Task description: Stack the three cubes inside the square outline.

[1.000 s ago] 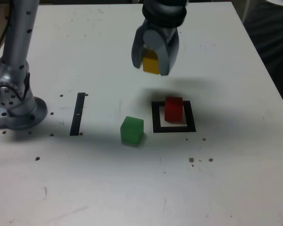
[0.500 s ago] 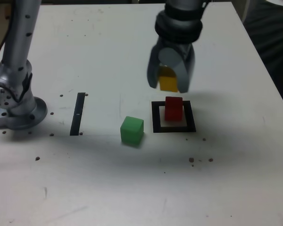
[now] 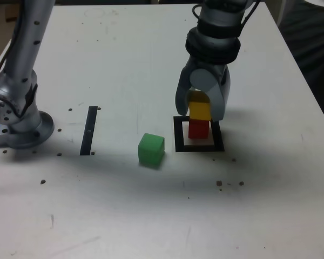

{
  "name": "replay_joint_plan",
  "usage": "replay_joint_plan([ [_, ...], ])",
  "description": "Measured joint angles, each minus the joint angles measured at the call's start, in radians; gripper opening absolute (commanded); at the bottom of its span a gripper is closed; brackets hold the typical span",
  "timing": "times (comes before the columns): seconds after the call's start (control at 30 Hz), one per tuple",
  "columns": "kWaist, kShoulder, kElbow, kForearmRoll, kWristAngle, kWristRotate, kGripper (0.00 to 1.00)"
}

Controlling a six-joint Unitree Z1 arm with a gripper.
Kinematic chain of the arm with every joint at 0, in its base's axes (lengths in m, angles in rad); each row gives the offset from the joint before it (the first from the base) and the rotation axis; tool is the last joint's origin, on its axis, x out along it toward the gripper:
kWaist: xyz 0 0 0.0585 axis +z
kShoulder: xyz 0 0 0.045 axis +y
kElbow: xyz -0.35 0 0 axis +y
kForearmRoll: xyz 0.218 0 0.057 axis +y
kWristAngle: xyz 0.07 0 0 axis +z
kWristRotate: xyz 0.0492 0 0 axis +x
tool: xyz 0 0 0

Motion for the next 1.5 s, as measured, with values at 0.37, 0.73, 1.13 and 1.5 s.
replay_joint_plan([
  [0.37, 0.002, 0.006, 0.026, -0.029, -0.01, 0.0, 0.94],
  [0.73, 0.018, -0.001, 0.058, -0.039, -0.01, 0.0, 1.0],
  [1.13, 0.019, -0.122, 0.164, -0.132, 0.035, 0.0, 1.0],
  [1.5, 0.019, -0.284, 0.362, -0.156, 0.029, 0.033, 1.0],
])
